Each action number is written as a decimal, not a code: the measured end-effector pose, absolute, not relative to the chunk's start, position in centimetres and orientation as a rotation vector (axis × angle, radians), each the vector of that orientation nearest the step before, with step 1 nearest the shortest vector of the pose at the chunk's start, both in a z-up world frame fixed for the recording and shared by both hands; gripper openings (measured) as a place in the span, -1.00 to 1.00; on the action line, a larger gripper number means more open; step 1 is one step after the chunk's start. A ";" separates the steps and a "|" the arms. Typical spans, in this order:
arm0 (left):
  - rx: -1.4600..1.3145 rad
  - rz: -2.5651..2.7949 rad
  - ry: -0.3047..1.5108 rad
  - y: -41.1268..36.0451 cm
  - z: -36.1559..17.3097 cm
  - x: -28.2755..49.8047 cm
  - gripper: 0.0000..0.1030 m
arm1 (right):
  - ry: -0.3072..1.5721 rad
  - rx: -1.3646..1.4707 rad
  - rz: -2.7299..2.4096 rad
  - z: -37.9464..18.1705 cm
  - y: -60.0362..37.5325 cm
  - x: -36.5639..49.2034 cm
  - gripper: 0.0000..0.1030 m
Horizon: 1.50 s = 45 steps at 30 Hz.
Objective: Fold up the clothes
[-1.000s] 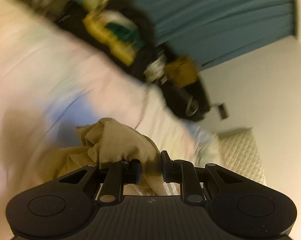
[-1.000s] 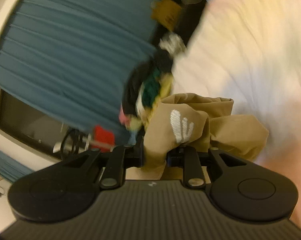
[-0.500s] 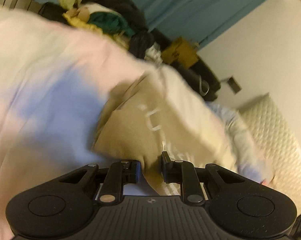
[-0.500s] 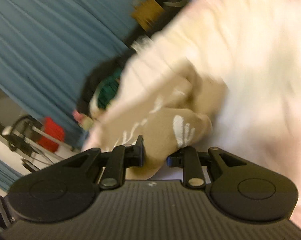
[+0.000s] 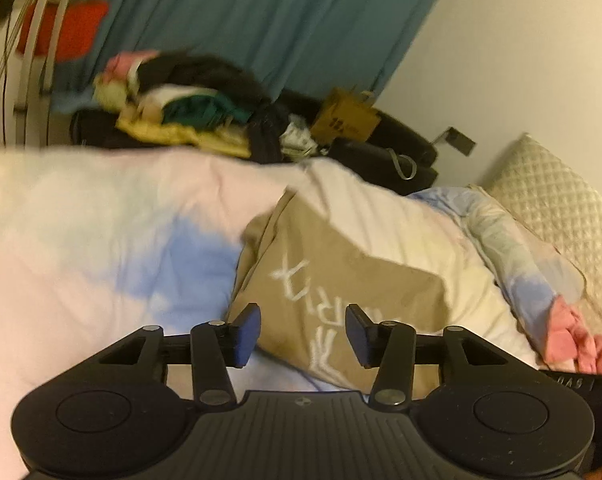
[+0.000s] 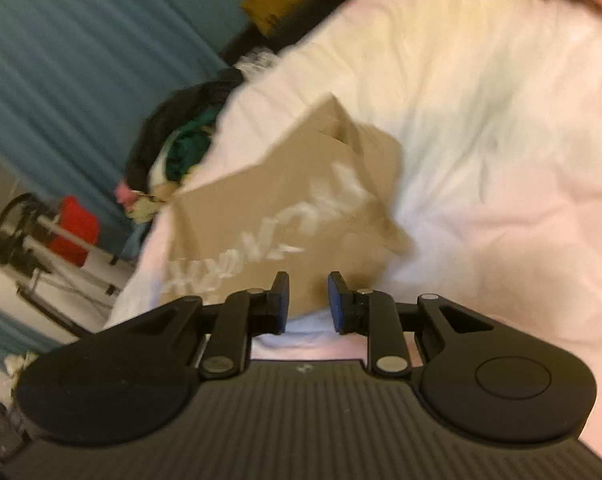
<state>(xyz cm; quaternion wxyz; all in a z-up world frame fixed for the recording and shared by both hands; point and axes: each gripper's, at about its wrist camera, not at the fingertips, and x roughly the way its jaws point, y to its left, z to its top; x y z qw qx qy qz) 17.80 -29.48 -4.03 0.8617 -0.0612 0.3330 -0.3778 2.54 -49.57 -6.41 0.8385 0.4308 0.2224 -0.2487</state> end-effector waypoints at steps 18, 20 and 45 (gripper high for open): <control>0.090 -0.813 0.350 -17.6 9.5 -1.7 0.99 | 0.223 0.361 -0.433 8.8 -33.7 -9.3 0.78; 0.086 -0.802 0.342 -16.2 9.3 -3.0 0.99 | 0.208 0.332 -0.429 8.6 -32.3 -10.3 0.78; 0.047 -0.676 0.357 -8.2 3.6 -5.1 0.99 | 0.235 0.260 -0.489 0.1 -26.8 -10.1 0.78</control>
